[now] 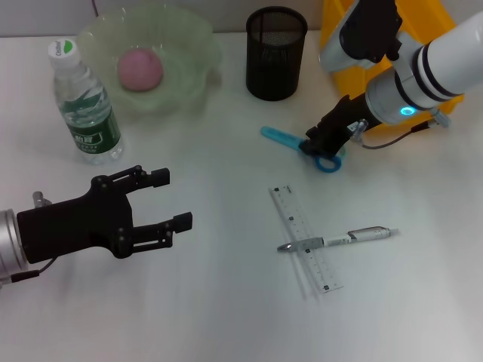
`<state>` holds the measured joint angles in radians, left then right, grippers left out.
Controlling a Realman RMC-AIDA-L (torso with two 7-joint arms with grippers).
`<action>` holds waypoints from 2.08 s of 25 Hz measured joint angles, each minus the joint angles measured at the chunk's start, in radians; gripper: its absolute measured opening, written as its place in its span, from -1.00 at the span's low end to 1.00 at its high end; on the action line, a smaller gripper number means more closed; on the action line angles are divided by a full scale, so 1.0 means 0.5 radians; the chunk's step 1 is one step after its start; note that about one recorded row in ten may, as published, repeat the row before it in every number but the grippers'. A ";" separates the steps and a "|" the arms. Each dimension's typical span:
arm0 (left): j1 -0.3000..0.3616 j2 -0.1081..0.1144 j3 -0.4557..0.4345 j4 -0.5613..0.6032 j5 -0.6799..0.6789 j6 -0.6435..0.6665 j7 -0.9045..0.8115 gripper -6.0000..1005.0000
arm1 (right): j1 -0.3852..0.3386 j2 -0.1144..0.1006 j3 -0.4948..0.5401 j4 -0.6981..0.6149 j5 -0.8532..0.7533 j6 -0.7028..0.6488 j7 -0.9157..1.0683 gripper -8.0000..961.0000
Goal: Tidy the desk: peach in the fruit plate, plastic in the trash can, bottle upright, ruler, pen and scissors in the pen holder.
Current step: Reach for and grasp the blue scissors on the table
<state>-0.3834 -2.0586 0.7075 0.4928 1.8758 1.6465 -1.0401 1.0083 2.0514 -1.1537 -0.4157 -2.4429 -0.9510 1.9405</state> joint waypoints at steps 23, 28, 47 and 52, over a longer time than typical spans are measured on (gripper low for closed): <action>0.003 0.005 -0.001 0.030 -0.003 0.018 -0.021 0.66 | -0.048 0.014 -0.005 -0.134 -0.031 -0.101 0.054 -0.10; 0.003 0.006 -0.001 0.030 -0.003 0.022 -0.020 0.66 | -0.057 0.019 -0.006 -0.127 -0.030 -0.088 0.035 -0.07; 0.014 0.009 -0.001 0.064 -0.003 0.047 -0.022 0.65 | -0.062 0.045 -0.009 -0.123 -0.061 -0.056 0.051 -0.24; 0.018 0.008 -0.001 0.076 -0.003 0.054 -0.022 0.65 | -0.062 0.048 -0.008 -0.124 -0.110 -0.046 0.093 -0.29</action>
<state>-0.3742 -2.0545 0.7072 0.5310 1.8744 1.6733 -1.0508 0.9775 2.0754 -1.1579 -0.4777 -2.4980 -0.9741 1.9872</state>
